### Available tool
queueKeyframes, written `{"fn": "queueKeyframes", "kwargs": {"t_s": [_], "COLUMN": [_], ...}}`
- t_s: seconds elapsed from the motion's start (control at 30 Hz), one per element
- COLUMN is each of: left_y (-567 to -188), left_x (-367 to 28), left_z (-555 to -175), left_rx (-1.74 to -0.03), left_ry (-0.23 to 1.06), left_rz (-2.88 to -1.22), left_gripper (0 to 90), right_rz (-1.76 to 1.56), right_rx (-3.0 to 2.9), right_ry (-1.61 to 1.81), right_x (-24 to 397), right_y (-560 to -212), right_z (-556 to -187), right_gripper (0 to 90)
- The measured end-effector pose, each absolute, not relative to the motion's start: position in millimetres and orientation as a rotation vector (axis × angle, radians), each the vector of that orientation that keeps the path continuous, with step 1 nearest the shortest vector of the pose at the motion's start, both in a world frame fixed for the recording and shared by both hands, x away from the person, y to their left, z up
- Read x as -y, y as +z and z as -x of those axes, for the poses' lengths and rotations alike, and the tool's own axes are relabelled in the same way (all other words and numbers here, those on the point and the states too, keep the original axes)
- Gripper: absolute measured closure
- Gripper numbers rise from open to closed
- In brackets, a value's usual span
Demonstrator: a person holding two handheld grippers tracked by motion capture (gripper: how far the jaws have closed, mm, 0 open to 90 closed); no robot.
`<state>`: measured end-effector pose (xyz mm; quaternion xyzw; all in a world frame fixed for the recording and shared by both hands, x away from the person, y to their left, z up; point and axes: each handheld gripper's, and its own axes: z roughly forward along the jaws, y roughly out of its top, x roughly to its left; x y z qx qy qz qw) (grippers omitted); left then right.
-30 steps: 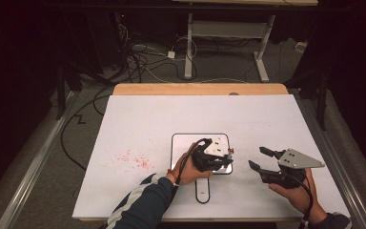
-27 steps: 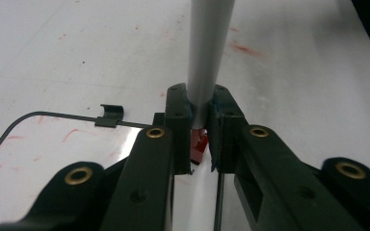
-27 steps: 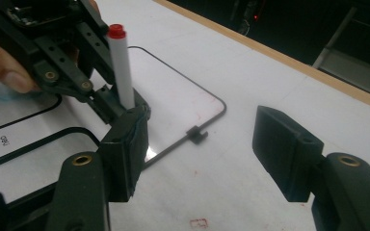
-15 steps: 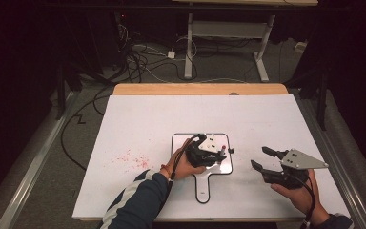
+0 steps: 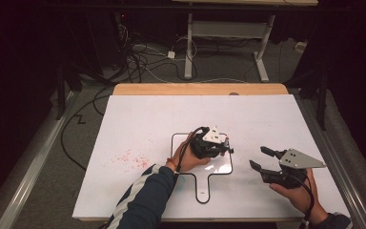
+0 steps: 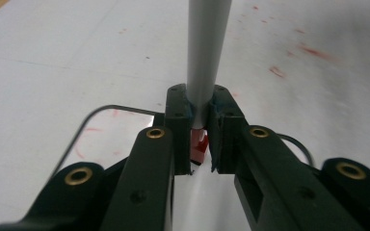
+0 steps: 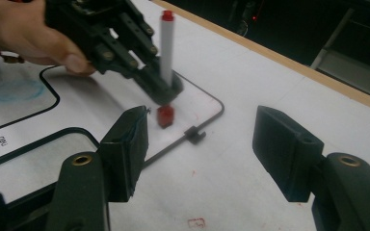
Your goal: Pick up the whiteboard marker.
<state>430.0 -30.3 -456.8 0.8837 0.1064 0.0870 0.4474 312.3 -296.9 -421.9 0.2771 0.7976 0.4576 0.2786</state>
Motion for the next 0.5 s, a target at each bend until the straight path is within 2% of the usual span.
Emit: {"fn": "queueKeyframes", "kwargs": {"t_s": [0.2,0.5], "left_y": [-455,-452], "left_x": [43,53], "left_z": [-450,-453], "left_rx": [-0.331,-0.318], "left_ry": [0.282,0.269], "left_rz": [-2.186,-2.217], "left_gripper": [78.7,78.8], "right_rz": [-0.735,-0.744], "right_rx": [-2.141,-2.144], "right_ry": [1.232,1.234], "right_x": [298,299], "right_y": [-423,-424], "right_z": [-313,-312], "right_gripper": [38.5,38.5]}}
